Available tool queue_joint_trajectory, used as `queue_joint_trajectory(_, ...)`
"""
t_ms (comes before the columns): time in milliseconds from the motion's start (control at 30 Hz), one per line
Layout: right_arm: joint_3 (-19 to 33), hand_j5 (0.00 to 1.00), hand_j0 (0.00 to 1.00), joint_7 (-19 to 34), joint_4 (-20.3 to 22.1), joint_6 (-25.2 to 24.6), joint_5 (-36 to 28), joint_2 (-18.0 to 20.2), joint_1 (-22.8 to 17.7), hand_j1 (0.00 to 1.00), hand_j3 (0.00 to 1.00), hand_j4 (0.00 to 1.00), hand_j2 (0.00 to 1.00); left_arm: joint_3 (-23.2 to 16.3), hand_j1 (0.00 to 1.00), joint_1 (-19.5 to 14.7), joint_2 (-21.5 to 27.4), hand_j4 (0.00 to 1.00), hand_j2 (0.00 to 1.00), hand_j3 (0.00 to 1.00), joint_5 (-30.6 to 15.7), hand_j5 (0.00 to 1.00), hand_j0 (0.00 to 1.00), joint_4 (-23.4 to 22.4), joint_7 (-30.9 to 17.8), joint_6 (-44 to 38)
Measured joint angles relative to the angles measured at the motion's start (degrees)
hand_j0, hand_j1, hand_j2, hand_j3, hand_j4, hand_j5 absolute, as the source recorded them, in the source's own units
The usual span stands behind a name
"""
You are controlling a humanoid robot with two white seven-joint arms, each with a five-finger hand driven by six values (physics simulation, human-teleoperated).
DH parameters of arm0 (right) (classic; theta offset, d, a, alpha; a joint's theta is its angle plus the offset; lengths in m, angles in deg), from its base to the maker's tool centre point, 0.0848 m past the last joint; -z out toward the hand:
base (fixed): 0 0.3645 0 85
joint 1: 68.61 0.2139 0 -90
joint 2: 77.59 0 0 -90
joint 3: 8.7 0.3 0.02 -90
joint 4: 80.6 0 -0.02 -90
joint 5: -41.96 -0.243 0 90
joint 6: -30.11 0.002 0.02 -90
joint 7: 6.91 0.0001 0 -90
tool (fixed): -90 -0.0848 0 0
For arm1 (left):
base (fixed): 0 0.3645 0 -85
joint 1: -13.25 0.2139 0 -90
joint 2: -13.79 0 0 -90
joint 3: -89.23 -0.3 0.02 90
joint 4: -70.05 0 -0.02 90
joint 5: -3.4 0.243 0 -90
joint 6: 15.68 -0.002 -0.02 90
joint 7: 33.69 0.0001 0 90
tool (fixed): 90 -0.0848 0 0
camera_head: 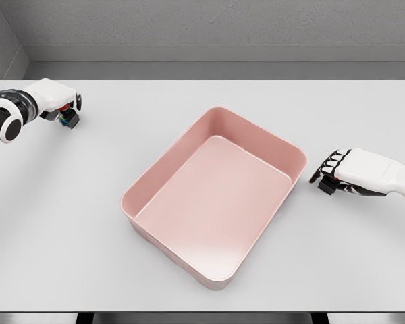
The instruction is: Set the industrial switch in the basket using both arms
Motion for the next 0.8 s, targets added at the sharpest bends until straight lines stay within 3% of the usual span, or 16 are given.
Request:
queue_joint_trajectory(300, 0.1, 0.55, 0.55, 0.3, 0.0, 0.0, -0.1, 0.0, 0.0, 0.55, 0.55, 0.55, 0.55, 0.0, 0.5, -0.2, 0.3, 0.5, 0.5, 0.5, -0.5, 0.5, 0.5, 2.5, 0.0, 0.5)
queue_joint_trajectory(533, 0.2, 0.6, 0.6, 0.3, 0.0, 0.0, -0.1, 0.0, 0.0, 0.6, 0.6, 0.6, 0.6, 0.0, 0.48, -2.1, 3.2, 0.48, 0.48, 0.48, -0.7, 0.48, 0.48, 8.9, 0.0, 3.6)
queue_joint_trajectory(800, 0.4, 0.53, 0.53, 0.4, 0.0, 0.0, -0.1, 0.1, 0.0, 0.53, 0.53, 0.53, 0.53, 0.1, 0.48, -3.8, 6.6, 0.48, 0.48, 0.48, -1.6, 0.48, 0.48, 15.4, 0.1, 7.2)
